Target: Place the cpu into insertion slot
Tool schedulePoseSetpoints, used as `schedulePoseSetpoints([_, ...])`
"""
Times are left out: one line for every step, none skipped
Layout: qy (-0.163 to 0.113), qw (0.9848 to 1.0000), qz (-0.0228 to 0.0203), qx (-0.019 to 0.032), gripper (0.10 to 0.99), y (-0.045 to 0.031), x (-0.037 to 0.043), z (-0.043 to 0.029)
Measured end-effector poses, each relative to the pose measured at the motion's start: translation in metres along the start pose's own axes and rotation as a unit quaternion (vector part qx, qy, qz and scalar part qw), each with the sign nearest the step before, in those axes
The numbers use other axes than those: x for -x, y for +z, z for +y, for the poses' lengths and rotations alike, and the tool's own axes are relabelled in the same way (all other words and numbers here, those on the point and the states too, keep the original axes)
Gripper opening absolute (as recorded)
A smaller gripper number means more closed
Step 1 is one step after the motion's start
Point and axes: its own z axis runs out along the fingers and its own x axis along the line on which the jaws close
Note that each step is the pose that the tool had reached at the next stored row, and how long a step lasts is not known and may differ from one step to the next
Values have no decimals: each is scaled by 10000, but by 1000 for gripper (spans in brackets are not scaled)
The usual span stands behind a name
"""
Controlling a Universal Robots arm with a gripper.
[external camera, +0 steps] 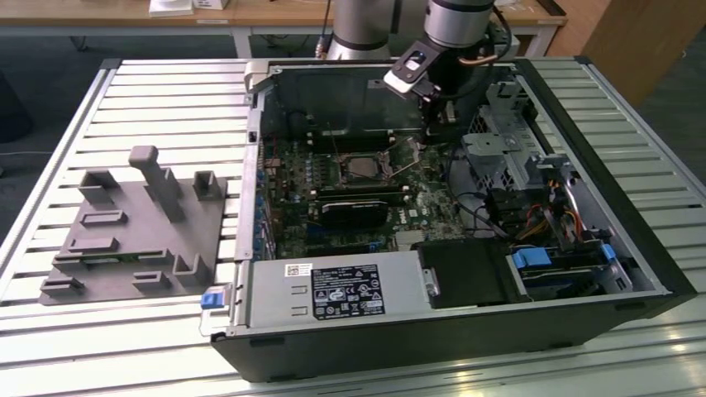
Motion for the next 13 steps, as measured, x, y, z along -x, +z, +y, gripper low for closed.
schedulePoseSetpoints([0,10000,-2,-6,106,6,-6,5])
schedulePoseSetpoints([-1,10000,-5,-11,106,13,-12,11])
schedulePoseSetpoints([-1,10000,-8,-16,106,21,-18,17])
schedulePoseSetpoints([-1,10000,-11,-22,106,29,-22,22])
schedulePoseSetpoints([-1,10000,-13,-27,106,38,-26,27])
schedulePoseSetpoints([-1,10000,-13,-32,106,50,-30,30])
schedulePoseSetpoints([-2,10000,-15,-37,106,64,-31,32])
schedulePoseSetpoints([-2,10000,-17,-42,106,79,-32,33])
schedulePoseSetpoints([-2,10000,-18,-45,106,95,-33,33])
schedulePoseSetpoints([-2,10000,-19,-49,106,111,-33,33])
schedulePoseSetpoints([0,10000,-19,-51,106,123,-34,32])
schedulePoseSetpoints([10,10000,-19,-53,106,136,-34,29])
schedulePoseSetpoints([30,10000,-20,-53,106,136,-34,22])
